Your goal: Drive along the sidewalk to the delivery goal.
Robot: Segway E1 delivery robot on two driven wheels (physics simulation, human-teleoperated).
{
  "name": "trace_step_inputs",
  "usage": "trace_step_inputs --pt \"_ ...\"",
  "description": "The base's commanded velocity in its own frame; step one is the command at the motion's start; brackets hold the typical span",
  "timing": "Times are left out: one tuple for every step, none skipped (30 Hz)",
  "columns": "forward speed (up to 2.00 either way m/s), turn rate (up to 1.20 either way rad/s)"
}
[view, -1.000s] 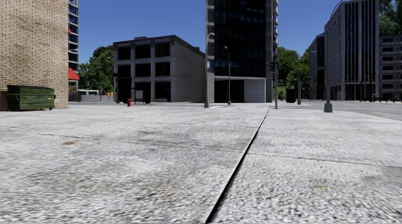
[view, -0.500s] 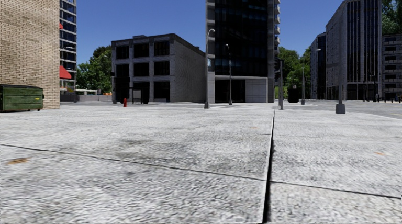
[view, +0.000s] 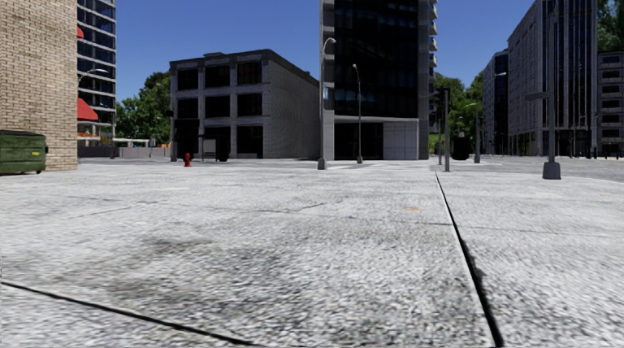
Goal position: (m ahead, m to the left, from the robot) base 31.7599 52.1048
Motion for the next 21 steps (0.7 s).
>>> trace_step_inputs --pt "1.97 0.0" --pt "1.97 0.0" --pt "1.97 0.0" --pt "1.97 0.0" --pt "1.97 0.0" --pt "1.97 0.0" --pt "1.97 0.0" --pt "1.97 0.0" --pt "1.97 0.0" --pt "1.97 0.0" --pt "1.97 0.0" --pt "1.97 0.0" --pt "1.97 0.0" --pt "1.97 0.0" --pt "1.97 0.0" --pt "1.97 0.0" --pt "1.97 0.0" --pt "1.97 0.0" --pt "1.97 0.0" --pt "1.97 0.0" --pt "1.97 0.0"
